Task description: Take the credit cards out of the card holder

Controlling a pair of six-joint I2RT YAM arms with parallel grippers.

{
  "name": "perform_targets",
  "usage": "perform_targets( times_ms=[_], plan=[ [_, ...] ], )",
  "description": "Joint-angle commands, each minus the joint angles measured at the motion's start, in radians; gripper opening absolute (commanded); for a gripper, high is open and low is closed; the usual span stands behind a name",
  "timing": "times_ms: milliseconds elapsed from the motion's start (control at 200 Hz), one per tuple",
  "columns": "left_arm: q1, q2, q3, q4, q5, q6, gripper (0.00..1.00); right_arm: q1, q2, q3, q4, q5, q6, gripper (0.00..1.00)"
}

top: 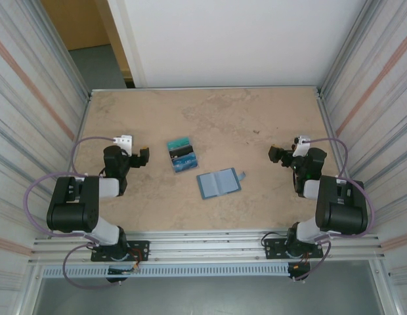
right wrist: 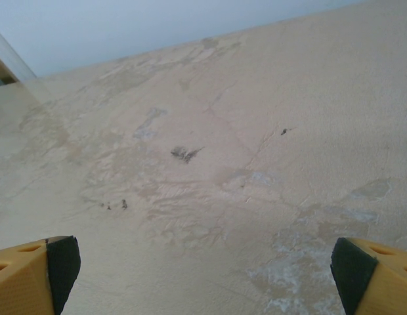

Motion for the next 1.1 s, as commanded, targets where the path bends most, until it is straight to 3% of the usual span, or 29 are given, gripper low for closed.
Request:
perform_targets(
  times_ms=[0, 180, 271, 346, 486, 1092],
  plan=[
    [-0.001, -0.004, 0.007, 0.01, 0.006, -0.009, 0.99, 0.005, -0.002, 0.007, 0.0, 0.006, -0.034, 0.99],
    [0.0, -0.004, 0.008, 0.01, 0.006, -0.009, 0.99, 0.11, 0.043, 0.067, -0.085, 0.203, -0.095, 0.99],
    [0.0, -0.004, 0.008, 0.01, 0.008, -0.009, 0.99, 0.11, 0.082, 0.006, 0.078, 0.24, -0.077, 0.99],
    [-0.001, -0.003, 0.007, 0.01, 0.006, -0.009, 0.99, 0.093, 0.062, 0.036, -0.022, 0.24, -0.057, 0.99],
    [-0.001, -0.004, 0.008, 0.01, 0.006, -0.009, 0.99, 0.123, 0.071, 0.059, -0.05, 0.354, -0.048, 0.99],
    [0.0, -0.004, 0.007, 0.009, 0.006, -0.009, 0.99, 0.132, 0.069, 0.062, -0.061, 0.374, -0.052, 0.99]
  ],
)
